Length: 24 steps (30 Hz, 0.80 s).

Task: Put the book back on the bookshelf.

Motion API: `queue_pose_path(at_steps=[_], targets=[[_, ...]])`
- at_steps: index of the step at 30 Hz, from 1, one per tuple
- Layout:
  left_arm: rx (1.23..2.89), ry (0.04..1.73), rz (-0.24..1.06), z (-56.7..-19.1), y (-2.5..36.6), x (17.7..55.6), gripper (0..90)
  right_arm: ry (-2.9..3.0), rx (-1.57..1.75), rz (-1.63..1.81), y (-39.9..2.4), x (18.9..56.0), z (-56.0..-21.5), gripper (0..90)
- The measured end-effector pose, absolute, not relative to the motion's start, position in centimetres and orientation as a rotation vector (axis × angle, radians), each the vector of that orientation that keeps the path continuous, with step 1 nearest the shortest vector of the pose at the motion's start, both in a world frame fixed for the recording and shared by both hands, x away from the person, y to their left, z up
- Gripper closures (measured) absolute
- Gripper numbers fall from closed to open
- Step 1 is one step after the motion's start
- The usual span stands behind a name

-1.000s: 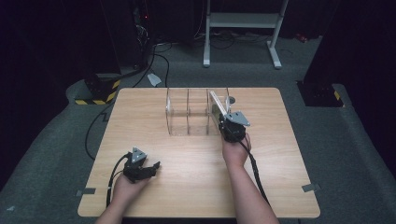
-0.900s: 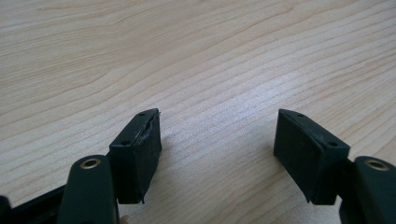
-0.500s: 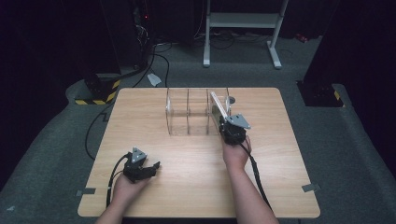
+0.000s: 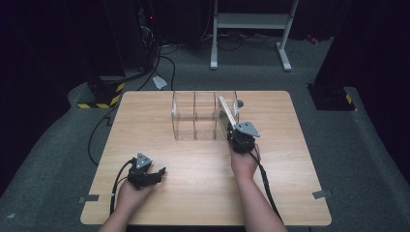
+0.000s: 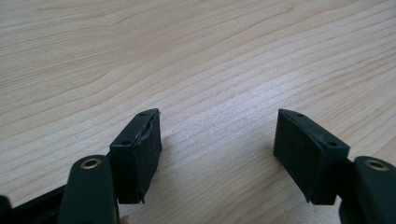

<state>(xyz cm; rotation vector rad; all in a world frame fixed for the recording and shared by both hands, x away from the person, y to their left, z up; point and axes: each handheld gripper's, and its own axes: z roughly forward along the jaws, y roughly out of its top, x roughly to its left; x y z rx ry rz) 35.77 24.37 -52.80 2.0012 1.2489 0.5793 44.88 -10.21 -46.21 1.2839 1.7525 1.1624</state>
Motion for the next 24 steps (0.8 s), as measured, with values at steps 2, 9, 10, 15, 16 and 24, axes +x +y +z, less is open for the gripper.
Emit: queue_pose_path(at_steps=[2,9,10,15,16,24], targets=[[2.001,1.249,0.579,-52.80,24.37,35.76,32.1,1.752,1.285,1.161,-10.22,44.78,-46.32,74.2],[2.001,1.250,0.579,-52.80,24.37,35.76,32.2,1.754,1.283,1.156,-10.23,44.48,-46.69,74.0],[2.001,1.249,0.579,-52.80,24.37,35.77,32.1,1.753,1.288,1.159,-10.23,44.44,-46.73,73.9],[2.001,1.249,0.579,-52.80,24.37,35.77,32.2,1.754,1.297,1.159,-10.29,44.28,-46.91,73.6],[2.001,1.250,0.579,-52.80,24.37,35.76,32.1,1.755,1.297,1.158,-10.30,44.26,-46.94,73.6],[2.002,1.249,0.581,-52.80,24.37,35.76,32.2,1.764,1.285,1.160,-10.33,44.00,-47.01,71.9]])
